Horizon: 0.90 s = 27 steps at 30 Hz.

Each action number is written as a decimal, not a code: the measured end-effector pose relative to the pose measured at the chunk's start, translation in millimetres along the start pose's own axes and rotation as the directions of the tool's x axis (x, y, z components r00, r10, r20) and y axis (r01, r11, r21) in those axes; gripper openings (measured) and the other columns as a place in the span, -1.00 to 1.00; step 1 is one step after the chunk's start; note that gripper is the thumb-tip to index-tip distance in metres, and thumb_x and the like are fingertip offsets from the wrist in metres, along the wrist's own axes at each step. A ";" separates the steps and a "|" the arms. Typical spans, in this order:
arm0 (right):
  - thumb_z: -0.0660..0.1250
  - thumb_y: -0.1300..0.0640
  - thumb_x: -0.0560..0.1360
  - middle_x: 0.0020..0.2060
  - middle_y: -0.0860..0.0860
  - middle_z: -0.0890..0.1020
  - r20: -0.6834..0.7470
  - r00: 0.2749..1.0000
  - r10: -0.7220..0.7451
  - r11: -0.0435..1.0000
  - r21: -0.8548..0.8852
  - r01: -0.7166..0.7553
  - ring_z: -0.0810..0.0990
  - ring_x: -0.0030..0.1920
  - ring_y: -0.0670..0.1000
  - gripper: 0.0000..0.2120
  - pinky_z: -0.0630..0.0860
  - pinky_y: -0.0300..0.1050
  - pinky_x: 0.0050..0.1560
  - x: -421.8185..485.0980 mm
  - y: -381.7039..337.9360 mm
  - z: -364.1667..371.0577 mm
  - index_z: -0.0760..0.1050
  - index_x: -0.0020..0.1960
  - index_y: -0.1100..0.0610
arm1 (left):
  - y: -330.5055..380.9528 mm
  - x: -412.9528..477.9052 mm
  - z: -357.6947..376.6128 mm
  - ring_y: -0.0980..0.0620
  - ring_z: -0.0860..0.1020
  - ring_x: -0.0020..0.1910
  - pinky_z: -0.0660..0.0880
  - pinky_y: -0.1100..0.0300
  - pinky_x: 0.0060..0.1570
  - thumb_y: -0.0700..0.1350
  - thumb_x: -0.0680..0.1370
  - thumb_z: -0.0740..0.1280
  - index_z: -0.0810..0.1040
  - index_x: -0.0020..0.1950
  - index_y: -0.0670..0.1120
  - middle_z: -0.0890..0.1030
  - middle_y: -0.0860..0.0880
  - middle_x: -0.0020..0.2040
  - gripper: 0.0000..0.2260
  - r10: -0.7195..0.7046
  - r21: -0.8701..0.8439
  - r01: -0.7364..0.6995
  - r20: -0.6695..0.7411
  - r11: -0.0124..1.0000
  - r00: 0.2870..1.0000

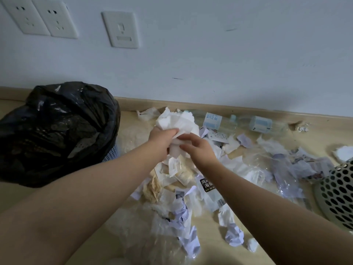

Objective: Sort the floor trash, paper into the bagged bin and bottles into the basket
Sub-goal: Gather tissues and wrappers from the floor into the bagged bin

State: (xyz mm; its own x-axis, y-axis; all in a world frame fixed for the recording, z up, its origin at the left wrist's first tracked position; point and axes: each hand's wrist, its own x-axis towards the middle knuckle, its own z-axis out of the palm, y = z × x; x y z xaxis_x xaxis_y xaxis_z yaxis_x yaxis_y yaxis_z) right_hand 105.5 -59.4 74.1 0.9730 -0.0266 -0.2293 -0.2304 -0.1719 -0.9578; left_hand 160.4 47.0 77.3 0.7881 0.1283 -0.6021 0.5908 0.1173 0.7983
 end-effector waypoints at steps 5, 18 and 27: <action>0.27 0.24 0.49 -0.16 -0.04 0.60 -0.060 0.996 -0.073 0.964 0.252 0.086 0.56 -0.13 -0.08 -0.85 0.48 -0.32 -0.12 15.5 -48.2 24.1 0.54 -0.07 0.01 | 46.6 -3.9 -27.0 -0.07 0.61 -0.21 0.56 0.11 -0.25 -0.15 0.45 0.41 0.52 0.06 -0.12 0.62 -0.12 -0.08 -0.78 0.252 -0.019 -0.254 -0.057 0.967 0.966; 0.30 0.22 0.48 -0.04 -0.09 0.62 0.226 0.950 -0.216 0.971 0.151 0.184 0.58 -0.01 -0.12 -0.77 0.52 -0.32 0.02 2.6 -99.6 147.5 0.54 0.12 0.06 | 61.8 -26.4 -169.0 0.02 0.46 0.19 0.41 0.17 0.17 -0.12 0.53 0.29 0.23 0.39 -0.13 0.44 -0.01 0.23 -0.53 0.607 0.202 -0.695 -0.685 0.690 0.404; 0.28 0.28 0.44 -0.26 -0.23 0.55 0.127 0.957 -0.261 0.963 -0.030 0.266 0.49 -0.29 -0.39 -0.79 0.37 -0.58 -0.28 6.8 -72.5 156.7 0.56 0.01 0.08 | 32.3 10.8 -206.9 -0.21 0.38 0.28 0.37 -0.05 0.20 -0.05 0.56 0.15 0.33 0.36 -0.01 0.40 -0.16 0.32 -0.64 0.303 0.933 0.104 -0.215 0.344 0.929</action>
State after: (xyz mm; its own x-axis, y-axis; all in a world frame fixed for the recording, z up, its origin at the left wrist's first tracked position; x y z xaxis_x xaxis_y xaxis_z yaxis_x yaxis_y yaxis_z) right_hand 126.7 107.2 114.8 0.9895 0.1445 0.0080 0.0375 -0.2026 -0.9785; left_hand 152.2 256.0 93.1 0.8736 0.3659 -0.3209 0.4460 -0.8657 0.2274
